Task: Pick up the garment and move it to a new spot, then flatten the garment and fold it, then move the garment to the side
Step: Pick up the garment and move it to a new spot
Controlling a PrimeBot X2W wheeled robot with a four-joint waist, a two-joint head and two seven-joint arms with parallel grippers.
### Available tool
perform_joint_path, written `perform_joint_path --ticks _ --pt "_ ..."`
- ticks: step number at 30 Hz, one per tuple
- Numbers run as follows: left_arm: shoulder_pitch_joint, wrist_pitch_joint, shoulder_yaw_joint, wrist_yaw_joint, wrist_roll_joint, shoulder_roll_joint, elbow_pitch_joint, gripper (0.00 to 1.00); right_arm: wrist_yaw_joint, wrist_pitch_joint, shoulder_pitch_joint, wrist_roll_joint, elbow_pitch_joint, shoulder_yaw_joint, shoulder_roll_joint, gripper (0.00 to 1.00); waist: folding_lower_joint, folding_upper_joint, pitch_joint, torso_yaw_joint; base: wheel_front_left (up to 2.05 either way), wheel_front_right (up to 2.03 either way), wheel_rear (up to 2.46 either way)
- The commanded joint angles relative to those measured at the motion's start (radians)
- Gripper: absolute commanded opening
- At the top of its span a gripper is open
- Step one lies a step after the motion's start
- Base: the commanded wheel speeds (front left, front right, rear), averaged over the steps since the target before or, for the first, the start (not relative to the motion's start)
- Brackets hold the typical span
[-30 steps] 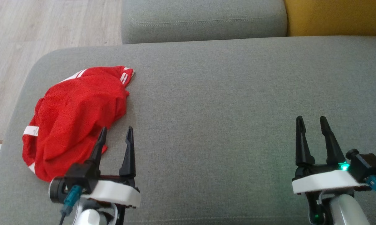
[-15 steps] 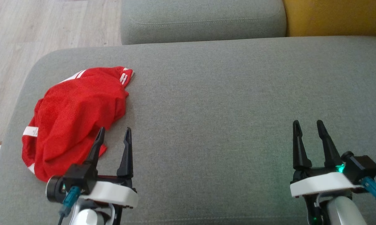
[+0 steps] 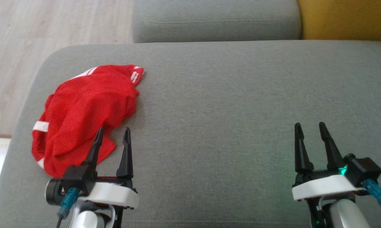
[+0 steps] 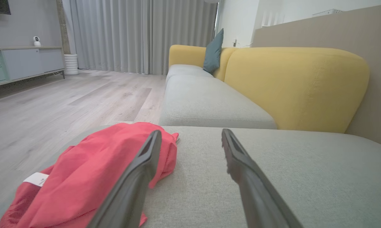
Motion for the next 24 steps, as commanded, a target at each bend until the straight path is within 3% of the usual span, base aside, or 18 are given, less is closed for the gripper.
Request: perform_joint_path --ticks 1,24 --pt "-0.045 -0.012 0.035 0.006 -0.011 -0.003 -0.036 1.0 0.008 -0.011 -0.026 -0.01 -0.031 0.032 -0.008 1.0 0.0 0.0 -0.001 0.024 0.0 0.0 0.0" --pt "-0.016 -0.012 0.104 0.014 0.004 -0.003 -0.038 1.0 0.008 -0.011 0.0 0.029 -0.005 0.101 -0.008 1.0 0.0 0.0 -0.02 0.386 0.0 0.0 0.0"
